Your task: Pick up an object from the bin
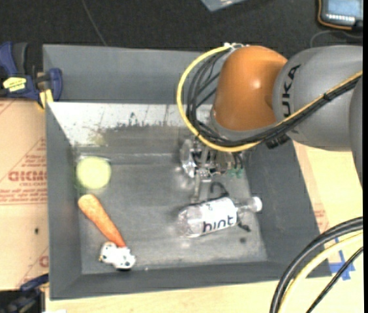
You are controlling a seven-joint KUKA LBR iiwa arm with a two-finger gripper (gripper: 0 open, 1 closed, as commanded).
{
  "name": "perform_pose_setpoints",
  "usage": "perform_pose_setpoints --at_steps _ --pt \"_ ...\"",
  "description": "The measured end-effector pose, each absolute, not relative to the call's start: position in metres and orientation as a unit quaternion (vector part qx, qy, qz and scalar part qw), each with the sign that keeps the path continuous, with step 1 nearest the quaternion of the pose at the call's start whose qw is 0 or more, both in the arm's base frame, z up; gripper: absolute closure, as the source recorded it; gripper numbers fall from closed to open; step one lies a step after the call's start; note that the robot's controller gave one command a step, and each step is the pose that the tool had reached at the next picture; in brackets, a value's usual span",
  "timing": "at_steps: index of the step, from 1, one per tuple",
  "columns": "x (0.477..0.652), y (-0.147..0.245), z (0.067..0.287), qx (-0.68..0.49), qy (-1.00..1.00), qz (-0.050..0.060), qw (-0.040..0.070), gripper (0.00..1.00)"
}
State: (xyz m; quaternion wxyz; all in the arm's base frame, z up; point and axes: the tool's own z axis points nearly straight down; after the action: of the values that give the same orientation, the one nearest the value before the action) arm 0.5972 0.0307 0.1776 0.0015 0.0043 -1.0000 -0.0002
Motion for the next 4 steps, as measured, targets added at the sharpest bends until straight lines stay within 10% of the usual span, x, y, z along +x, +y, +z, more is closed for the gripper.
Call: perform_pose_setpoints --at_steps 2,3,4 --pt "0.587 0.018 0.158 0.057 -0.998 0.0 -0.005 0.0" --pt "0.537 -0.033 0.142 0.124 -0.992 0.0 0.001 0.0" --pt "0.55 -0.035 0.136 0.195 -0.981 0.001 -0.007 0.0"
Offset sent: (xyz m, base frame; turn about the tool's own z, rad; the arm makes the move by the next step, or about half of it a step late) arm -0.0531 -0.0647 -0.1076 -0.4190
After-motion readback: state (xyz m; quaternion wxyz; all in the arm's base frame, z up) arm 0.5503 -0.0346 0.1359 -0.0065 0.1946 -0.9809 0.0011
